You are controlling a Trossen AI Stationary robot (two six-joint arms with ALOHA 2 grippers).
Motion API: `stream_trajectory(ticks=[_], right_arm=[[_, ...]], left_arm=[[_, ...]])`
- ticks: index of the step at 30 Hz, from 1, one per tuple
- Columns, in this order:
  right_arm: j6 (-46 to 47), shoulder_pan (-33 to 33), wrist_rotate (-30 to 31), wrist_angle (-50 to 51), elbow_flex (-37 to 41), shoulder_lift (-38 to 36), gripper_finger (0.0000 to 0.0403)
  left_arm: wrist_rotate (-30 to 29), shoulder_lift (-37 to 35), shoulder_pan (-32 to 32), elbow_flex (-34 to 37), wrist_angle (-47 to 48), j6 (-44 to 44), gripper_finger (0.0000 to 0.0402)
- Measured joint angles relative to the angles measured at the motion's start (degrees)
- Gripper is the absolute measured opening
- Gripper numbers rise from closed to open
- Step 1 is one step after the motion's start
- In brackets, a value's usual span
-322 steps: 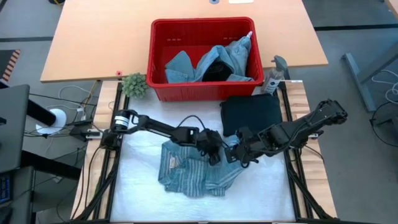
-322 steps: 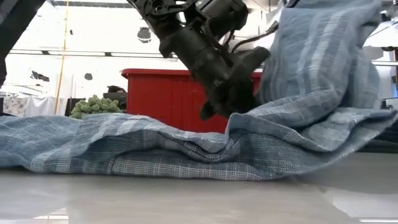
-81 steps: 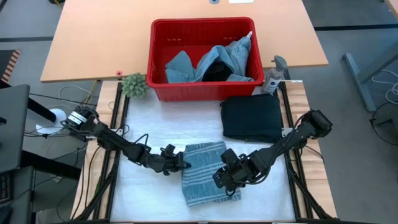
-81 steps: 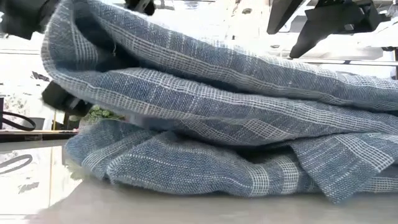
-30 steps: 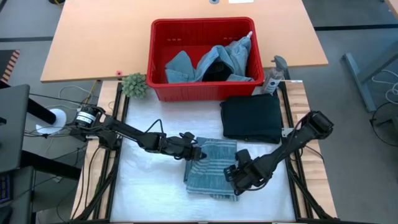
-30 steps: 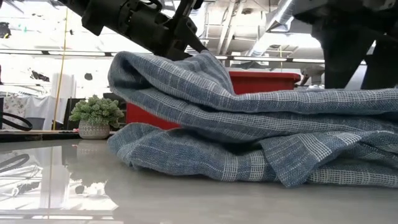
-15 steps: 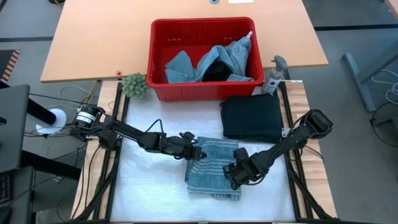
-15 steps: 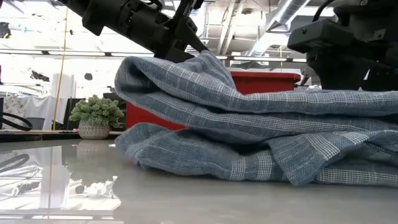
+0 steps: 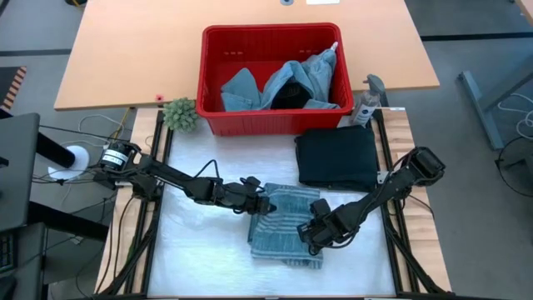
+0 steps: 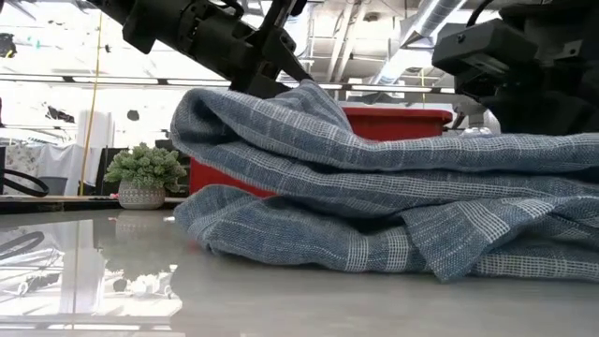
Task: Fold Laundry from Bin
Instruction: Fold the blue polo shirt
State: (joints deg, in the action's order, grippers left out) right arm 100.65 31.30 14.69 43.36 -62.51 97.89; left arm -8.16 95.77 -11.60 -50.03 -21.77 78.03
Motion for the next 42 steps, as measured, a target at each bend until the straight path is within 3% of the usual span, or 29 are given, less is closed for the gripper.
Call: stream_trajectory(ticks=[6,14,22,34,37,42], right_arm=[[-5.6,-3.6,-0.3,-7.1,0.0,0.5,0.0040],[-9.1,-5.9,0.2,-12.2,-0.1,0.4,0.0022],[-4.4,-1.5,1.3,-7.3,-3.7,-0.8,0.0028],[1.4,6.9,7.6,0.9,-7.0,-0.9,0.0035],[2.0,7.9,6.8,3.3,-7.0,-0.9,0.0055],[2.6,8.8,7.5,3.9,-7.0,-0.9,0.0124]], left_arm=[[0.9,0.0,0.0,0.0,3.8,0.0,0.0000],[1.4,0.0,0.3,0.1,3.2,1.1,0.0000],[1.6,-0.2,0.7,0.0,-4.0,2.3,0.0000],[1.9,-0.3,0.9,0.0,-2.8,2.2,0.0000],[1.8,-0.3,0.9,0.0,-0.4,2.1,0.0000],[1.7,-0.2,0.9,0.0,0.9,1.3,0.0000]])
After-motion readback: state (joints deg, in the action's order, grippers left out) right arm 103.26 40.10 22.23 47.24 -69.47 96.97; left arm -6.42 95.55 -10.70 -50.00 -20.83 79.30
